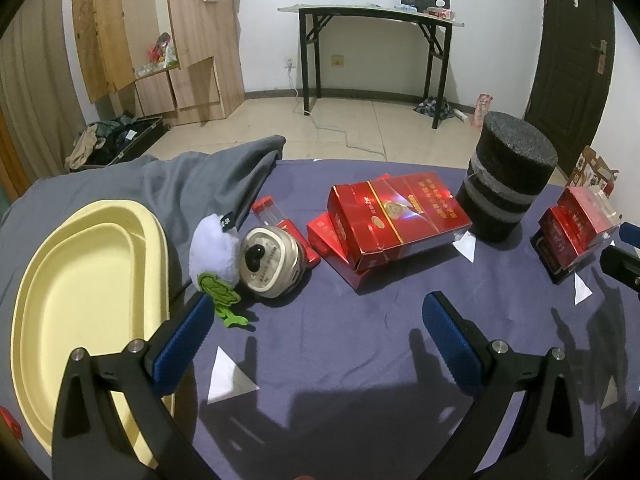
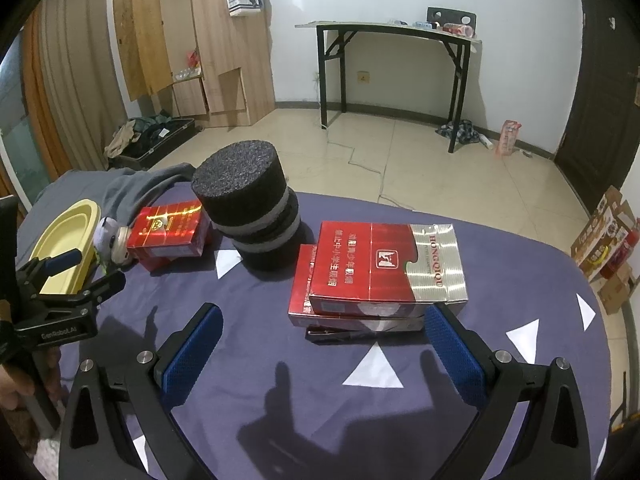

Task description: Organize rigid objects

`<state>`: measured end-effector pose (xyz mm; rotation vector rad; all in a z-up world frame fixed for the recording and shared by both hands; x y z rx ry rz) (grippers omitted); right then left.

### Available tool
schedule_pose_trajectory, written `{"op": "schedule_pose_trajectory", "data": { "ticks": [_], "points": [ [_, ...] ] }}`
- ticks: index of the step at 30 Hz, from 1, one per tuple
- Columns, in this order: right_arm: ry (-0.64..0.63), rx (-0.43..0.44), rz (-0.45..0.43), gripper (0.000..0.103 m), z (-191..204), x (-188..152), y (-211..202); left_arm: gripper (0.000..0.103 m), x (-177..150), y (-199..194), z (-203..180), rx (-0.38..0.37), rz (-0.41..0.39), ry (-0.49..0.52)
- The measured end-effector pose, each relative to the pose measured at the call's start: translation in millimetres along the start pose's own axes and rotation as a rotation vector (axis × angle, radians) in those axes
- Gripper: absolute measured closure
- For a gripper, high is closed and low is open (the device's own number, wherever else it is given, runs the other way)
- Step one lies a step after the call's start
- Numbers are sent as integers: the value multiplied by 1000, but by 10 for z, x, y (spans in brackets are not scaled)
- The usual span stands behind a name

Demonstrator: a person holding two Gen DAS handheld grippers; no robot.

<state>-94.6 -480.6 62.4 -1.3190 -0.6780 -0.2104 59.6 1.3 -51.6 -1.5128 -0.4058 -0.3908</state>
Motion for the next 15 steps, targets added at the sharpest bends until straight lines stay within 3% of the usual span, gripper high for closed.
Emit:
{"op": "schedule_pose_trajectory", "data": {
  "ticks": [15],
  "points": [
    [-1, -2, 4, 0, 13, -5, 28, 0, -1, 5, 10, 2, 0, -2]
  ]
}}
Point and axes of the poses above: each gripper's, at about its wrist camera, not at the fingertips, and y roughly the way its jaws point, z to its left, x to its top, the point moved 9 cm from there along y, roughly the way its jaws point, and after that the axes turned 14 degrees about z, right-handed, at the moved point
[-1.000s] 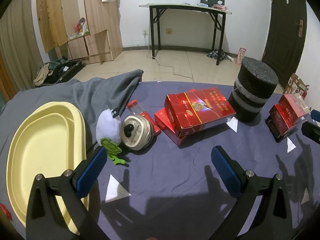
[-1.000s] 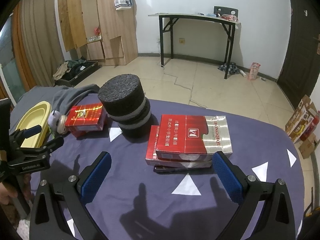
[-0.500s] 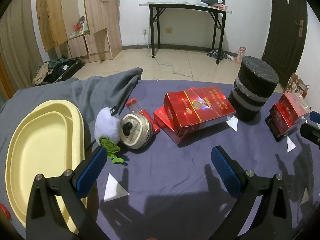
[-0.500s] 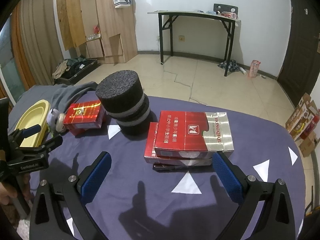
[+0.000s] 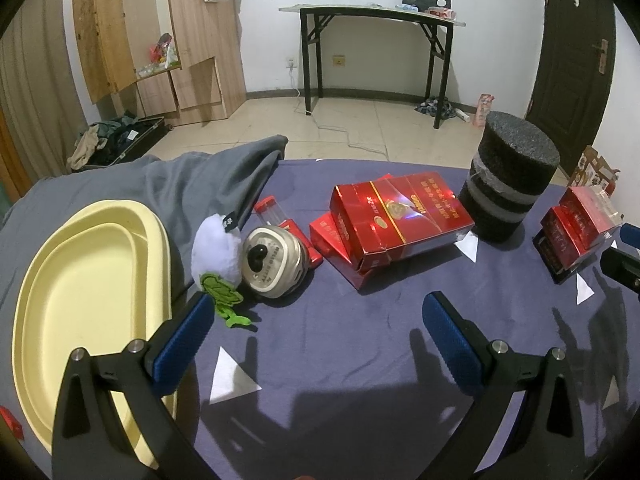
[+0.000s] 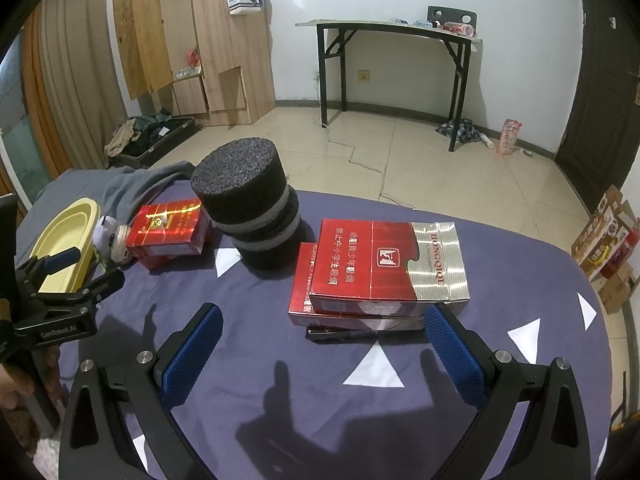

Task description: Organize rigid objects

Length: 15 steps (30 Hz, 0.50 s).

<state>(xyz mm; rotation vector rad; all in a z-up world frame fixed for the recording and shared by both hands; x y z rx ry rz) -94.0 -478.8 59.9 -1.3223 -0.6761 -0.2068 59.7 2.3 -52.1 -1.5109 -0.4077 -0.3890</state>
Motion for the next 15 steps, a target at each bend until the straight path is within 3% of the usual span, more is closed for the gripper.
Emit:
{"op": "schedule_pose_trajectory", "data": {
  "ticks": [15],
  "points": [
    [-2, 1, 2, 0, 8, -1, -2, 0, 8, 20, 15, 7, -4, 2]
  ]
}}
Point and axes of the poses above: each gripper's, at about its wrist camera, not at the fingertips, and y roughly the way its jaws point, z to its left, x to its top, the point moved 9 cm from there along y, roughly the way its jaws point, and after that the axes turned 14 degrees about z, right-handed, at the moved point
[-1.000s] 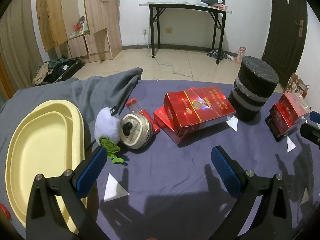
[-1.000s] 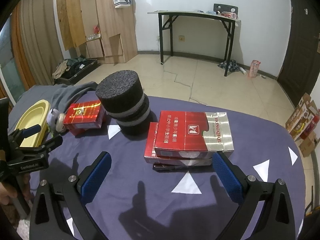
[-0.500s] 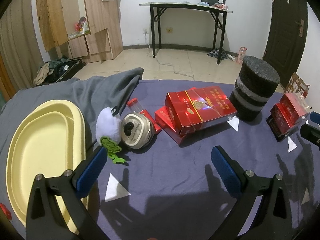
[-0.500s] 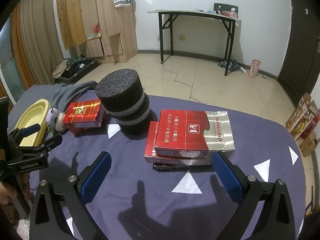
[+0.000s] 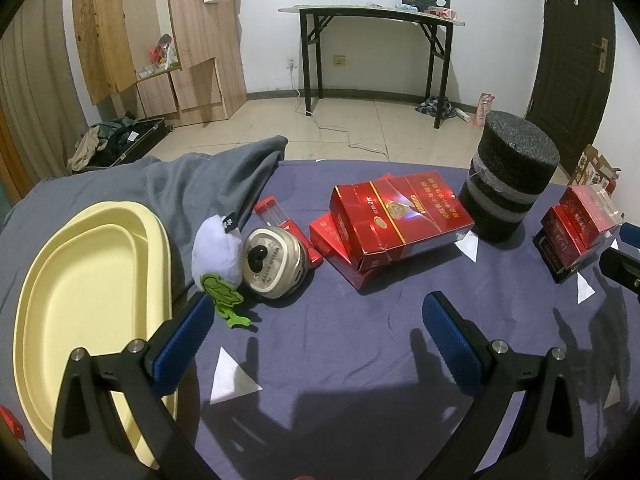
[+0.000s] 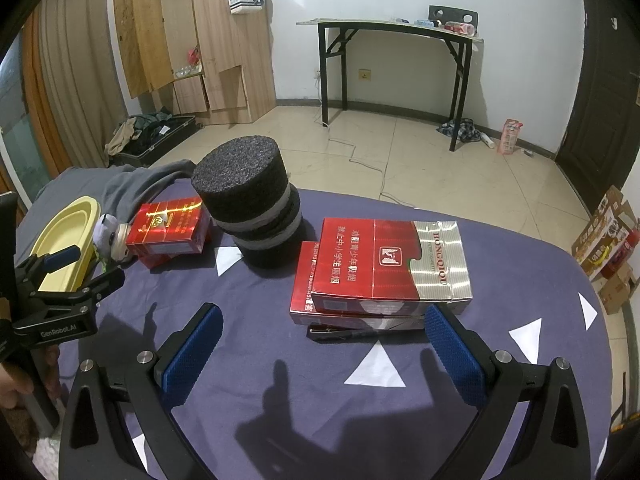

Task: Organize rigid objects
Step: 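Grasp the white plush toy with left tool while right tool grasps the red-silver pack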

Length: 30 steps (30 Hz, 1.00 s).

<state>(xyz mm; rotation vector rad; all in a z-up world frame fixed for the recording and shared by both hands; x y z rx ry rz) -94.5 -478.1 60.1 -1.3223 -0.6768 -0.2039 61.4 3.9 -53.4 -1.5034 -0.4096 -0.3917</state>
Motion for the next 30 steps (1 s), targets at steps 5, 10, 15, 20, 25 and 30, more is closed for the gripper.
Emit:
{"op": "schedule_pose_trajectory", "data": {
  "ticks": [5, 10, 15, 20, 25, 30],
  "points": [
    [0, 0, 0, 0, 0, 1, 1, 0, -1, 0, 1, 1, -1, 0],
    [14, -8, -41, 0, -26, 53, -53, 0, 194, -137, 29, -44, 8, 35],
    [68, 1, -143, 0, -118, 108, -242, 0, 402, -453, 662, -127, -95, -157],
    [52, -9, -102, 0, -99, 54, -98, 0, 365, -203, 976, -149, -34, -248],
    [51, -13, -76, 0, -124, 74, 0, 0, 315, 38, 831, -44, -8, -82],
    [60, -15, -90, 0, -185, 112, -46, 8, 268, 253, 906, -57, 36, -91]
  ]
}}
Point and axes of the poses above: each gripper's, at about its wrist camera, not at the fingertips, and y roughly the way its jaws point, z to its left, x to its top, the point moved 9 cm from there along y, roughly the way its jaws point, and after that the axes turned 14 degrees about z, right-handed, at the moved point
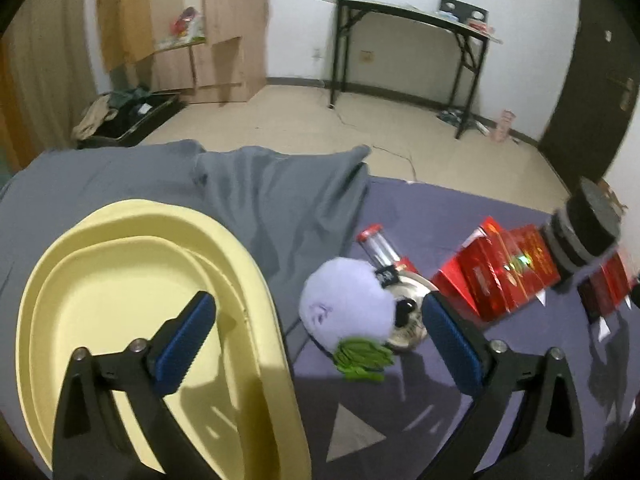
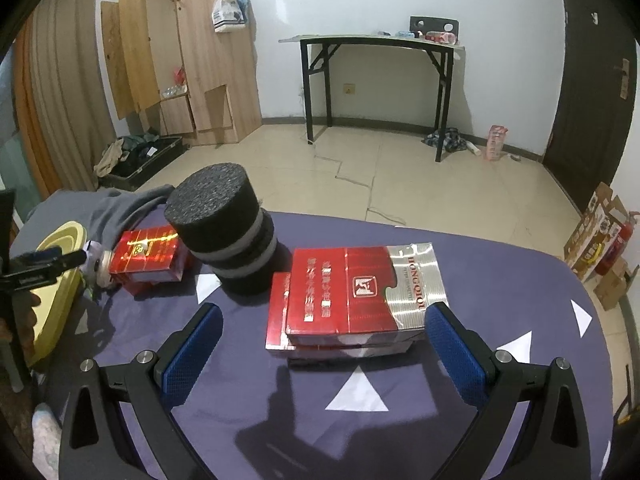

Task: Organize rigid objects
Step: 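Grasp the white plush toy with left tool while right tool grasps the red-silver pack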

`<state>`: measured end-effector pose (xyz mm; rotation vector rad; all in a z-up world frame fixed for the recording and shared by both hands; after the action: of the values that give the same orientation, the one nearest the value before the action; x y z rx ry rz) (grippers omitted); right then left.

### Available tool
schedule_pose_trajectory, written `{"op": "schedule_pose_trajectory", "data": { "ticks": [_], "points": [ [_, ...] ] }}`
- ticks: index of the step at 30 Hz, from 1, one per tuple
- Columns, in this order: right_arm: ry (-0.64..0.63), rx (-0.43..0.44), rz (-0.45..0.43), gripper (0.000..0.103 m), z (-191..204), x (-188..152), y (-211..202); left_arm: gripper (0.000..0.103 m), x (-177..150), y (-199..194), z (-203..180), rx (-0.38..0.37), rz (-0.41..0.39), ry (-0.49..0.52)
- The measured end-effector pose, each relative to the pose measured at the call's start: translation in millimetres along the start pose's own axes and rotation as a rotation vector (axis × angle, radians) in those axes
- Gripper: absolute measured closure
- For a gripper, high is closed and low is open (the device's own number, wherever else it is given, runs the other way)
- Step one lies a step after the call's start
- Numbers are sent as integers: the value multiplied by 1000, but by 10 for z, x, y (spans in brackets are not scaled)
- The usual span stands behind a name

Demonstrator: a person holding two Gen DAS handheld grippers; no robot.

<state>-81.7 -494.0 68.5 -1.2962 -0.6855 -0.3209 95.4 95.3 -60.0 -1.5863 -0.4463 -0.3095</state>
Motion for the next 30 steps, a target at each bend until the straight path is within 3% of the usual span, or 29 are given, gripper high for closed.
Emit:
{"op": "schedule_pose_trajectory", "data": {
  "ticks": [13, 15, 18, 22, 24, 25, 28, 30],
  "points": [
    [5, -50, -2, 0, -118, 19, 46, 12, 52, -47, -158, -10, -50, 6],
    [-2, -52, 11, 0, -121, 16, 88, 29, 48, -23, -169, -26, -46, 2],
    [-22, -43, 23, 0, -105, 22, 140, 44, 49, 5, -201, -57, -43, -6],
    [-45, -51, 20, 0, -119, 49, 159, 47, 19, 109, -224, -89, -15, -17],
    [-59, -53, 10, 0, -107, 68, 153, 61, 27, 114, -217, -112, -16, -32],
    [-67, -55, 4, 0, -101, 76, 148, 63, 25, 110, -214, -113, -17, -36],
    [-78, -49, 4, 0, -90, 63, 183, 64, 16, 141, -165, -94, -4, -45],
    [-74, -38, 2, 7, -104, 47, 192, 64, 15, 141, -142, -117, 0, -55]
  ]
}}
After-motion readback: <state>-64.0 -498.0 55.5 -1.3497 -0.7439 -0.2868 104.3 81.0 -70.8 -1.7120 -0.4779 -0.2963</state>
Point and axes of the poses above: each gripper's, at about its wrist camera, not at the fingertips, and y roughly the way its jaws point, z to its left, x to its top, the point moved 9 cm from there along y, roughly the way its jaws point, and after that the axes turned 14 degrees about z, right-handed, at the moved point
